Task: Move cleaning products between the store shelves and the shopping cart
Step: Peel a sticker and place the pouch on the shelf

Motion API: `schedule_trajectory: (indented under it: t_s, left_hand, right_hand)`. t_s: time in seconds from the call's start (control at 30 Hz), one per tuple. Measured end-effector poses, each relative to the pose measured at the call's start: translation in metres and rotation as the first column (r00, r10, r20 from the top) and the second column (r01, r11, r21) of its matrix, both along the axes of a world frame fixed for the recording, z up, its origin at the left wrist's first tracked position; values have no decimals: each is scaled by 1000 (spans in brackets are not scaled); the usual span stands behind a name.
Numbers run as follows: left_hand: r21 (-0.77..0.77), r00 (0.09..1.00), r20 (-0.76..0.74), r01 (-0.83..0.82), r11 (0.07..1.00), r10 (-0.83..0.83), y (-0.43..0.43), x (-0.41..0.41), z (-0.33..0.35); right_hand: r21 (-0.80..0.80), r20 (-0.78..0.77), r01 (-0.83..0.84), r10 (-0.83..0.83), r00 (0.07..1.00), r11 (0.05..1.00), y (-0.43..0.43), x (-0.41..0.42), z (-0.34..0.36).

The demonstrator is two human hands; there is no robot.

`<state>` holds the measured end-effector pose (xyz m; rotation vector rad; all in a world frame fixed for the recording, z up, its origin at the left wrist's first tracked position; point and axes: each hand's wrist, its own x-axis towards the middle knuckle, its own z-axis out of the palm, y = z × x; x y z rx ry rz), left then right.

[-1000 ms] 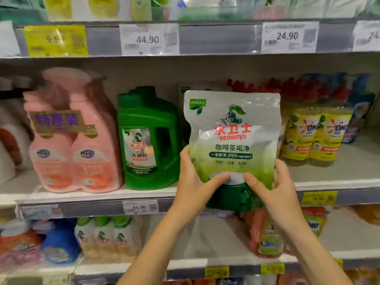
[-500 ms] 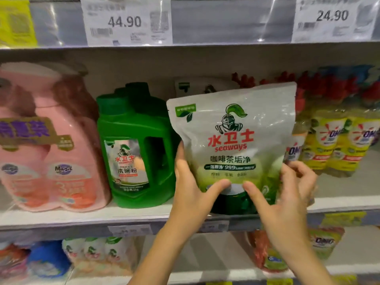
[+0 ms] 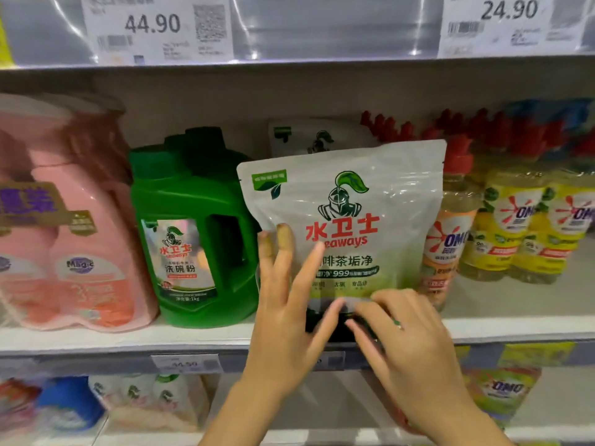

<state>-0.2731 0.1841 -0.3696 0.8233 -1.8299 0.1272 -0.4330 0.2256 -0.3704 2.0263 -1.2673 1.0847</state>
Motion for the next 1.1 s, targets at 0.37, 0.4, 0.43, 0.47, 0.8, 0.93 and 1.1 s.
schedule_trajectory:
  t_s: [0.37, 0.4, 0.43, 0.47, 0.8, 0.93, 1.1]
  left_hand:
    - [81, 976, 211, -66, 995, 47, 10, 4, 2]
    - [169, 957, 278, -129, 977, 78, 8, 3, 2]
    - [259, 939, 331, -185, 948, 93, 5, 1, 3]
    - [340, 930, 357, -219, 915, 90, 3, -2, 5]
    - [655, 837, 540, -482, 582, 86, -44, -34, 25]
    - [669, 814, 572, -532, 519, 97, -59, -36, 33]
    - [639, 839, 504, -523, 564, 208, -66, -35, 22]
  right_hand:
    - [399, -8, 123, -131, 991, 909, -27, 10, 15]
    - [421, -44, 163, -160, 986, 892, -29, 11, 17]
    - [453, -76, 189, -174, 982, 871, -29, 13, 20]
    - [479, -96, 200, -175, 980, 855, -30, 15, 22]
    - [791, -84, 135, -113, 990, 597, -94, 32, 35]
    - [747, 14, 59, -104, 994, 662, -109, 32, 45]
    - [734, 140, -18, -125, 982, 679, -130, 35, 55]
